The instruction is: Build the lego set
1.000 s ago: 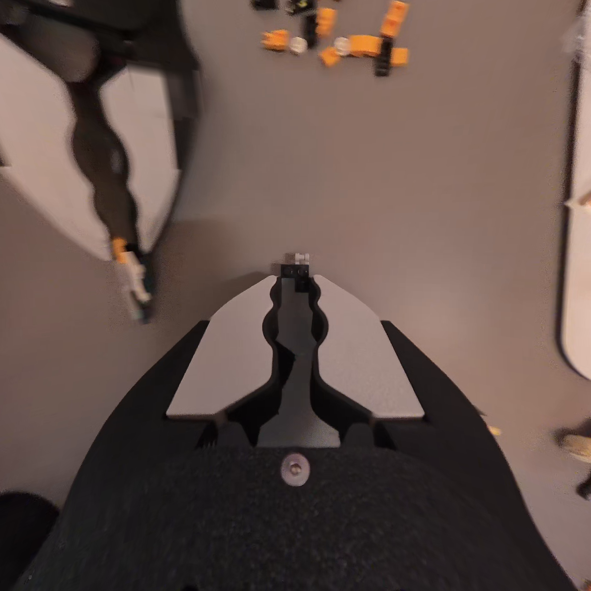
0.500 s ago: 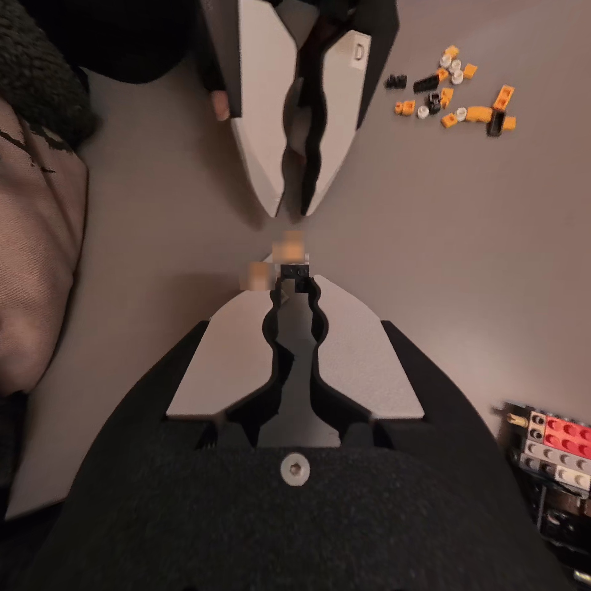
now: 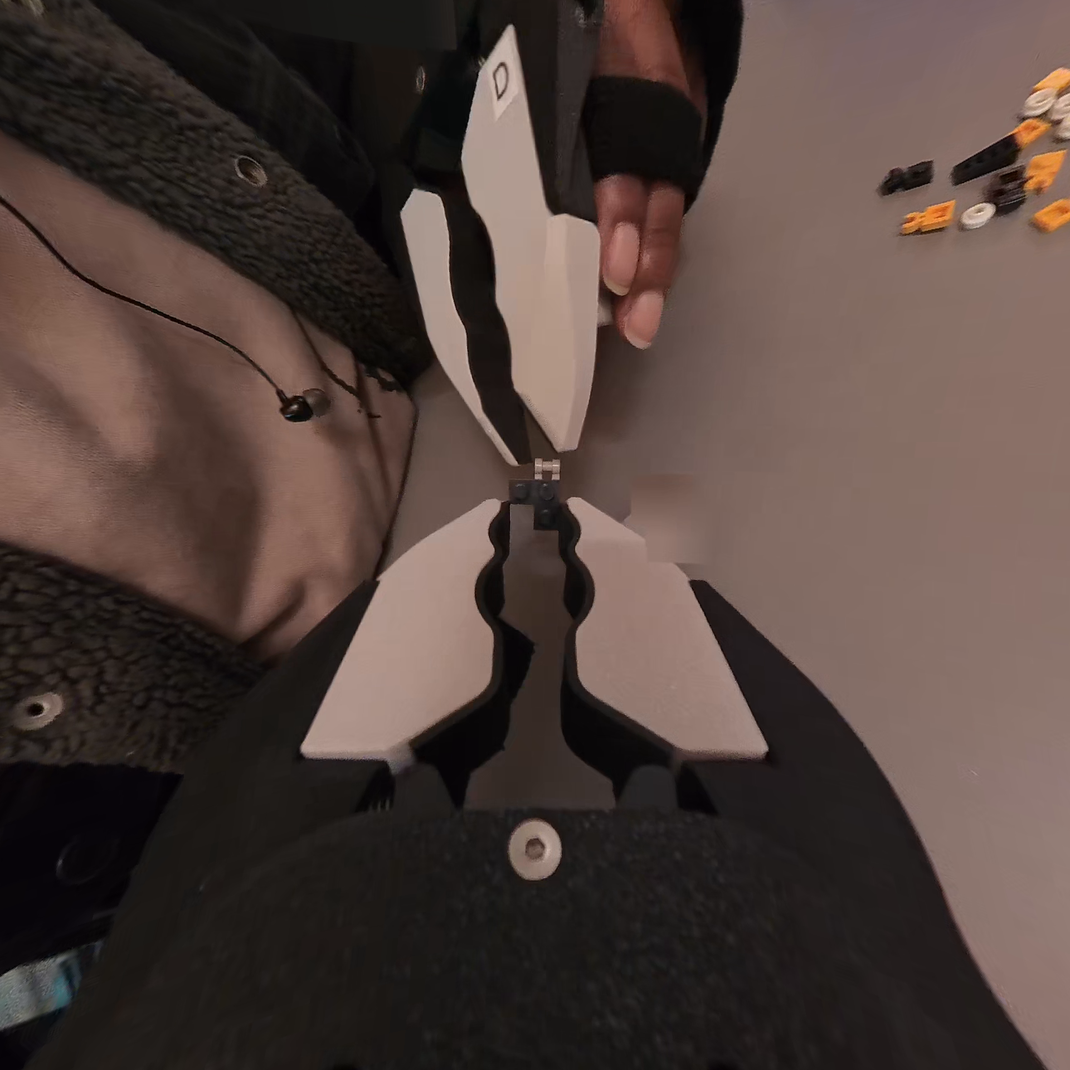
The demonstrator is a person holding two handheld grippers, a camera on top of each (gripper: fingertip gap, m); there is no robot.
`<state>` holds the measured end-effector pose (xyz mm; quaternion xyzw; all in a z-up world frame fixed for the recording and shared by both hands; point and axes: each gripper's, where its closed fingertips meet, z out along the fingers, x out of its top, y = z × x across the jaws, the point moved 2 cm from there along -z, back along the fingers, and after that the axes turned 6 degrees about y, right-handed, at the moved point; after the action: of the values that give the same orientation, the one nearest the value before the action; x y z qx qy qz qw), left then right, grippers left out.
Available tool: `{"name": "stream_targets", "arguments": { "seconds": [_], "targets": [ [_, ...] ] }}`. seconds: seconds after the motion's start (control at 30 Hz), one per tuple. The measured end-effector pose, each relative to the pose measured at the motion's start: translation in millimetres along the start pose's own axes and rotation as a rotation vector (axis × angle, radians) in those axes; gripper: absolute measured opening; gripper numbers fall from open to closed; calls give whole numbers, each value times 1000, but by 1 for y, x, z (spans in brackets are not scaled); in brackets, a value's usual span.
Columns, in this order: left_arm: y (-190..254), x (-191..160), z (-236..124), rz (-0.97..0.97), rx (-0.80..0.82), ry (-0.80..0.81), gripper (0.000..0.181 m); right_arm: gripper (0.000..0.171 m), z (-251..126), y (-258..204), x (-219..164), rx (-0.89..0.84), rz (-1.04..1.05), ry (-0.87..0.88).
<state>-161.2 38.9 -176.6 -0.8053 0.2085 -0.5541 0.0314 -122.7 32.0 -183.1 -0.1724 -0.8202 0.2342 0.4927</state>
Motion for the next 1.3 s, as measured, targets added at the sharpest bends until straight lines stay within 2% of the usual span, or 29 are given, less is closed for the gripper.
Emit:
{"name": "stream_targets", "arguments": {
  "seconds": [0.13,0.23,0.3,0.5,0.63,0.7,0.87,1.3],
  "targets": [
    [5,-1,3,65,0,-24,7,16,3,-5,2,67,35,7],
    [3,-1,4,-2,2,-7,7,16,0,-3,4,64,54,32],
    [-4,-2,4,-142,5,33,6,15,-7,3,11,27,60,95],
    [-29,4,0,-801,-81,300,4,18,-26,18,25,-136,-21,261],
    [-38,0,-4,-1070,-159,399,4,17,-30,19,34,-130,6,385],
    [-40,0,-5,-1154,-193,450,4,17,-28,20,34,-126,20,393],
    [-40,0,-5,-1210,-224,467,4,9,-23,22,37,-112,35,418],
    [-43,-9,-4,-1232,-208,449,4,9,-19,30,30,-92,142,428]
  ]
}}
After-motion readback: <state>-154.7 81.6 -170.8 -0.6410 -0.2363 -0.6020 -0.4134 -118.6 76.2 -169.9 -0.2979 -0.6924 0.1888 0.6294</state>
